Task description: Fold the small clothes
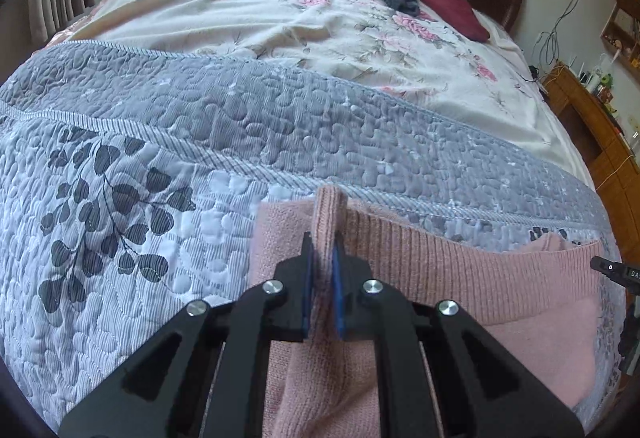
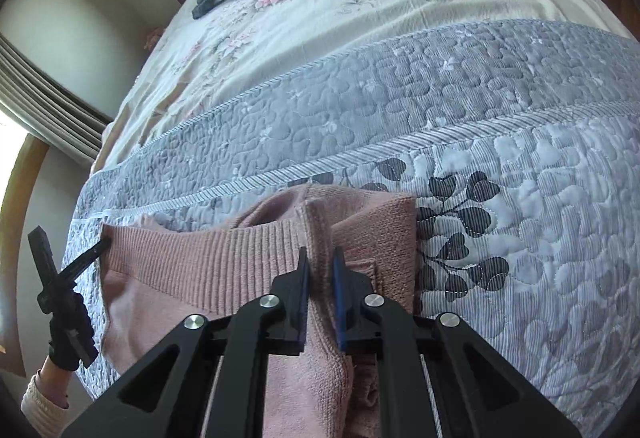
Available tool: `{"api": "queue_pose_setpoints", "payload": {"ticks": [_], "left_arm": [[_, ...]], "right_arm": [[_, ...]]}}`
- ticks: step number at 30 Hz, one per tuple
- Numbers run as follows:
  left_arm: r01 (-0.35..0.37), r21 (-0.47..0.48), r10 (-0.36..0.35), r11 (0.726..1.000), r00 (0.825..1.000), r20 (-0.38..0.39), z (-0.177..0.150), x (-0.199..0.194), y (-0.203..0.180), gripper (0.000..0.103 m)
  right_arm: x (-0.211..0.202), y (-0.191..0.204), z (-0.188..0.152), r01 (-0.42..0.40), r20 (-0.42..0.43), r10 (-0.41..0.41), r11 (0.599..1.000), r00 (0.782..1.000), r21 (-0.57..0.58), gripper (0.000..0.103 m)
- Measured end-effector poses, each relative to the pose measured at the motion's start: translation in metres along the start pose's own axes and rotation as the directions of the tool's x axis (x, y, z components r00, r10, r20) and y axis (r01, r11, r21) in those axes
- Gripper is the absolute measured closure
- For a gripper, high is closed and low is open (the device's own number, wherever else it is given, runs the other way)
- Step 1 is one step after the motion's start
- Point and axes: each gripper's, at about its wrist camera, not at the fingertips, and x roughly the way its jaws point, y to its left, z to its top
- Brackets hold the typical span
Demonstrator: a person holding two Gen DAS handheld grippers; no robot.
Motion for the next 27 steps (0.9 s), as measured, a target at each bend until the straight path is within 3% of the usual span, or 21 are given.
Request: {"api": "queue_pose_setpoints", "payload": {"ticks": [3, 5, 9, 14, 18, 20, 22, 23, 24, 25, 27], "left_arm": [[-0.038, -0.007, 0.038, 0.999, 0.999, -0.038, -0.003, 0.013, 0.007, 0.087], [-0.054, -0.025, 0.053, 0.998, 0.997, -0.059, -0.005, 0.015, 0.014, 0.077], [-0.053, -0.059, 0.051, 0.997, 0.998, -0.030, -0.008, -0.008, 0.025, 0.076], [-0.017, 0.002, 0.017, 1.000, 1.000, 0.019, -0.031, -0.058, 0.011, 0.067], [0.015, 0.071, -0.013, 0.997, 0.999, -0.031, -0.064, -0.074, -0.013, 0.065], [0.031, 0.102, -0.025, 0.994, 0.998, -0.056, -0.082, -0.076, -0.026, 0.064], [0.046, 0.130, -0.035, 0.990, 0.996, -0.082, -0.097, -0.073, -0.039, 0.063], [0.047, 0.145, -0.033, 0.988, 0.995, -0.092, -0.104, -0.071, -0.044, 0.061], [0.043, 0.158, -0.026, 0.986, 0.994, -0.108, -0.110, -0.066, -0.049, 0.061], [0.039, 0.163, -0.019, 0.986, 0.992, -0.124, -0.114, -0.062, -0.051, 0.061], [0.039, 0.157, -0.015, 0.987, 0.988, -0.155, -0.121, -0.052, -0.053, 0.061]], "right_arm": [[0.012, -0.006, 0.000, 0.016, -0.027, -0.015, 1.000, 1.000, 0.010, 0.091], [0.009, -0.008, -0.002, 0.020, -0.026, -0.019, 1.000, 0.999, 0.019, 0.088], [-0.022, -0.005, -0.017, 0.020, 0.008, -0.020, 1.000, 1.000, 0.009, 0.066], [-0.060, -0.004, -0.068, -0.118, -0.018, 0.118, 0.993, 0.993, 0.021, 0.066], [-0.072, 0.000, -0.119, -0.168, -0.068, 0.169, 0.986, 0.983, 0.021, 0.064], [-0.070, 0.001, -0.140, -0.173, -0.105, 0.175, 0.984, 0.979, 0.029, 0.064], [-0.064, 0.003, -0.153, -0.128, -0.140, 0.128, 0.992, 0.982, 0.008, 0.064], [-0.061, 0.004, -0.158, -0.120, -0.154, 0.118, 0.993, 0.981, -0.001, 0.068], [-0.060, 0.004, -0.160, -0.118, -0.164, 0.116, 0.993, 0.980, -0.006, 0.084], [-0.060, 0.005, -0.161, -0.113, -0.166, 0.110, 0.993, 0.980, -0.012, 0.092], [-0.063, 0.007, -0.160, -0.078, -0.158, 0.072, 0.996, 0.985, -0.034, 0.095]]}}
